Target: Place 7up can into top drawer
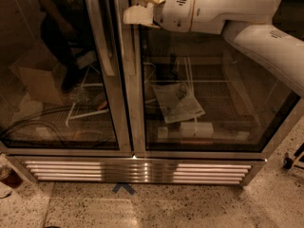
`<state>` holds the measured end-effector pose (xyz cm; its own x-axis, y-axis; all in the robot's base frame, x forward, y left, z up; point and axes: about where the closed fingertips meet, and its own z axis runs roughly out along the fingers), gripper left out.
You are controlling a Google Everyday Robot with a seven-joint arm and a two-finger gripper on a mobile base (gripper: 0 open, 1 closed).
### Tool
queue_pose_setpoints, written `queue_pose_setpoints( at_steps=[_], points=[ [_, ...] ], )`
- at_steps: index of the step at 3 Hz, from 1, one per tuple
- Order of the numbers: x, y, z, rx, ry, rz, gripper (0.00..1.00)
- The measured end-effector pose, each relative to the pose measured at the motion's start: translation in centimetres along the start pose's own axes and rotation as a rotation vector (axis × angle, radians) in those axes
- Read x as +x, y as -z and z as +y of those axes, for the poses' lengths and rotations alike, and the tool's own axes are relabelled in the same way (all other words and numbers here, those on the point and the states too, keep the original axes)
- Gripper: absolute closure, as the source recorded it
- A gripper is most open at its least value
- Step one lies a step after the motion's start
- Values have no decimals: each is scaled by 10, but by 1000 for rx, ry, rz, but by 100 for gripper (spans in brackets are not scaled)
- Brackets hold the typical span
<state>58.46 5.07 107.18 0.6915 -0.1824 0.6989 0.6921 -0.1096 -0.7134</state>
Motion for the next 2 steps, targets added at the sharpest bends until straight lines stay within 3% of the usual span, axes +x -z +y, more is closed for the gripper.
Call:
queue_pose_setpoints(
  at_steps=[2],
  points=[
    [-4, -1, -4, 0, 0, 0, 0]
  ],
)
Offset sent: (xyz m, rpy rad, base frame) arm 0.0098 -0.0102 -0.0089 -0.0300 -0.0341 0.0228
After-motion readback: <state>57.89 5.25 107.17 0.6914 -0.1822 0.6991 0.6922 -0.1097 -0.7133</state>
